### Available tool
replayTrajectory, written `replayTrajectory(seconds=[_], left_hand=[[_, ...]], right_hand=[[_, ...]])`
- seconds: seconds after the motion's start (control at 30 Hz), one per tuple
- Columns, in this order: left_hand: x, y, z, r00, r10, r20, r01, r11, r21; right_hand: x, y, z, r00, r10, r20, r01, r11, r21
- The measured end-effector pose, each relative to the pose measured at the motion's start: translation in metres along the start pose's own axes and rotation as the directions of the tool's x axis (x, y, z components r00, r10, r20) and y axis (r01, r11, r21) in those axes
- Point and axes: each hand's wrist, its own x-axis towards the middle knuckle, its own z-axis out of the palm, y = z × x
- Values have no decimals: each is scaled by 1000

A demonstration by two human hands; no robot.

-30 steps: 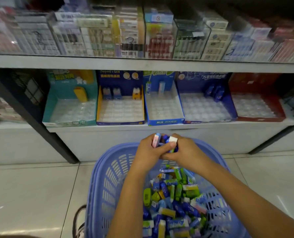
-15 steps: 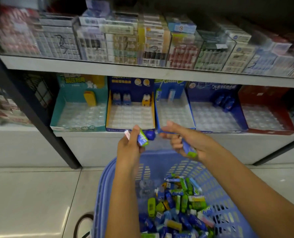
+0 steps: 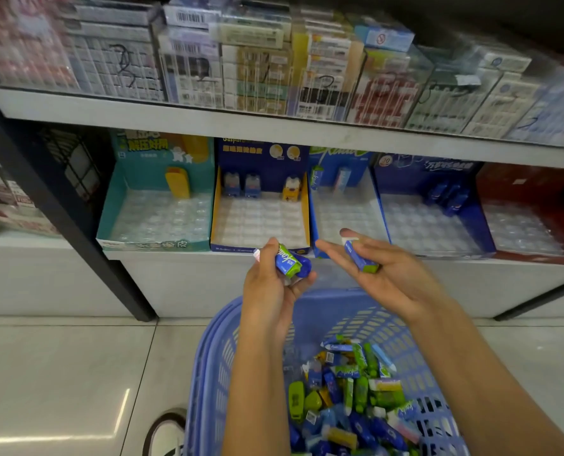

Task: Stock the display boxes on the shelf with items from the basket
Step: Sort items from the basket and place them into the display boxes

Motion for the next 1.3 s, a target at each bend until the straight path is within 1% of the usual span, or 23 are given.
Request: replayTrajectory(seconds=[0.03,0.07,0.1,0.17,0.23,0.27,0.33,0.37,0.4,0.5,0.53,0.57,0.6,0.63,0.67,0.73,0.83,0.87,0.97,1.07,1.17,1.23,1.3], left_hand=[[0,2,1,1000,9,5,-9,1000,4],[0,3,1,1000,17,9,-17,1000,7],[0,5,2,1000,25,12,-26,1000,11],[0,7,3,999,41,9,-41,999,23],[1,9,4,998,60,-1,-60,998,34],[1,9,4,997,72,-2,-72,996,43],[1,9,4,996,88,6,-88,994,66],[2,9,4,996,92,16,-93,993,79],[2,9,4,995,94,24,-95,991,90],[3,7,4,994,103,44,-107,986,128],[3,7,3,992,110,56,-117,982,149],[3,7,3,991,116,68,-126,978,168],[3,7,3,990,120,80,-133,974,184],[3,7,2,989,121,91,-137,971,197],[4,7,2,988,118,101,-137,969,208],[5,6,1,986,107,130,-135,963,233],[6,3,-1,978,94,188,-145,950,278],[6,2,-1,975,88,202,-146,946,289],[8,-1,-3,973,71,222,-140,939,315],[10,-4,-2,974,63,218,-130,942,308],[11,-4,1,978,47,202,-95,967,235],[10,-4,4,981,45,190,-83,977,196],[9,-4,8,986,51,161,-78,982,170]], right_hand=[[2,-5,4,999,-36,-14,33,985,-166],[5,-11,9,996,-84,-36,66,935,-347],[7,-17,14,988,-146,-58,93,841,-534],[18,-32,19,945,-321,-62,128,540,-832],[33,-49,24,877,-480,20,148,232,-961],[44,-57,25,855,-513,74,151,112,-982],[68,-68,27,858,-489,160,101,-144,-984],[80,-71,28,864,-473,172,72,-223,-972],[91,-73,29,862,-476,177,61,-249,-967],[114,-73,31,835,-517,189,110,-178,-978],[119,-73,31,823,-525,216,119,-213,-970],[123,-72,30,814,-520,258,124,-278,-953],[126,-72,29,813,-494,308,141,-345,-928],[129,-71,28,817,-462,345,174,-373,-911],[131,-70,28,823,-438,362,208,-361,-909],[135,-68,27,833,-423,357,247,-292,-924],[142,-71,27,855,-428,293,277,-102,-955],[143,-72,27,869,-407,282,277,-72,-958],[149,-75,25,902,-317,295,272,-115,-955],[154,-70,23,904,-347,249,216,-129,-968],[153,-66,22,906,-356,231,203,-114,-973],[143,-64,25,902,-340,265,211,-188,-959],[127,-60,31,871,-368,326,246,-247,-937]])
